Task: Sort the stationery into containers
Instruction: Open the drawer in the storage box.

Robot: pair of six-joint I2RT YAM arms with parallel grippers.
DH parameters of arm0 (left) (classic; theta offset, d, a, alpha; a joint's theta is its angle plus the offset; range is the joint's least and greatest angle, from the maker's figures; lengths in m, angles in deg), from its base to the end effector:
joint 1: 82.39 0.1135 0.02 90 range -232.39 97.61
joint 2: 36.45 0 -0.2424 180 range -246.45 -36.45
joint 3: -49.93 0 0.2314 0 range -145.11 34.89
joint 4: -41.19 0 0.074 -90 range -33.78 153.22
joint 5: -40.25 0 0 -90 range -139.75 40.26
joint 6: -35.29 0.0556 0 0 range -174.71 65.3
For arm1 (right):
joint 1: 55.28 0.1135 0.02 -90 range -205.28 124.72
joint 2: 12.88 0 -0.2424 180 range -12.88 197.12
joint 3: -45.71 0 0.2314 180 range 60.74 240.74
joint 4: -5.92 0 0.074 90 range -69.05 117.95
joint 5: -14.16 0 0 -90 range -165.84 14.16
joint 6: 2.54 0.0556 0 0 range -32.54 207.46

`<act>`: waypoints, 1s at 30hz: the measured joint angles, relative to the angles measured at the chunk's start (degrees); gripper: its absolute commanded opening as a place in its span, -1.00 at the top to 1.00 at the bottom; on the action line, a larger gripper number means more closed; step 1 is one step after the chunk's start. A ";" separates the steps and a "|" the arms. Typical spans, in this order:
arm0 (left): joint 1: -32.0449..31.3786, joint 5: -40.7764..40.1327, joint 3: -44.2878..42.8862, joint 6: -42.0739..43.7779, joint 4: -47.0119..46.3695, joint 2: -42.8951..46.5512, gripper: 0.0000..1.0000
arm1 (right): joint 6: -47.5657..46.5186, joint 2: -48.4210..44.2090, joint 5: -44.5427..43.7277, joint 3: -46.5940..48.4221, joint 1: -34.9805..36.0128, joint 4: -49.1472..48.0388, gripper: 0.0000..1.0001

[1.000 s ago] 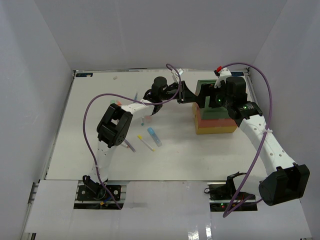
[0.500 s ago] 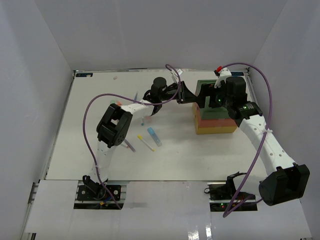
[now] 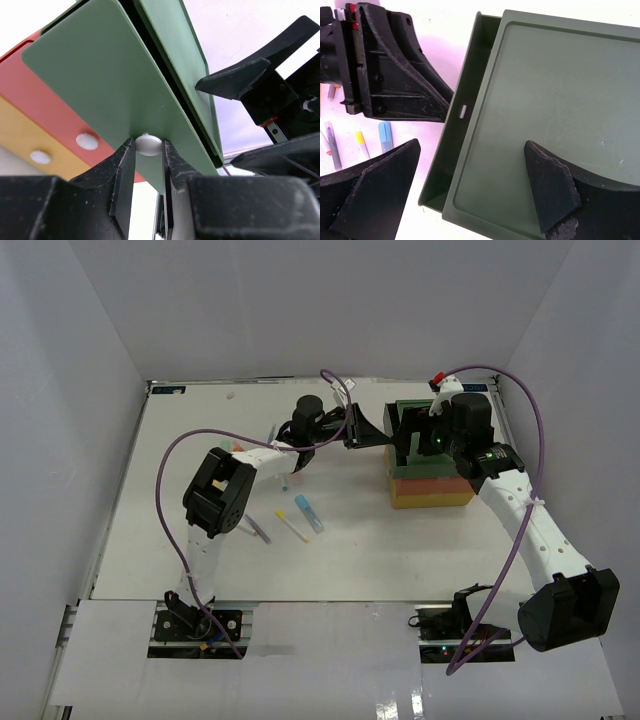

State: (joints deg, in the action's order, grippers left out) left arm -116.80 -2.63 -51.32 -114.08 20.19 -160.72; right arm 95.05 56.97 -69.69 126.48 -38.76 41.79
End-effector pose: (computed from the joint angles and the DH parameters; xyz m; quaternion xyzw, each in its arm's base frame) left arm 0.3740 -0.3056 0.2194 0.1285 0.7039 -0.6613 0.2251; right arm 0.2676 0.0856 0.3304 -0.0943 0.8371 0.1564 0.5156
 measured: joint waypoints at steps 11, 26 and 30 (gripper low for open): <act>2.25 0.48 7.65 0.07 -0.39 5.25 0.77 | -0.02 -0.26 -0.42 -0.44 0.00 -0.26 -0.81; 5.07 3.08 12.81 1.36 0.50 9.20 0.63 | -0.02 -0.66 -0.85 -1.03 0.00 -0.92 -0.81; 5.22 3.52 12.81 1.55 1.05 9.31 0.42 | -0.02 -0.68 -0.87 -1.03 0.00 -0.92 -0.81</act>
State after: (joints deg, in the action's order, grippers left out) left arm -111.58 0.89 -38.51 -112.53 21.23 -151.41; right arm 95.03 56.29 -70.56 125.45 -38.76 40.87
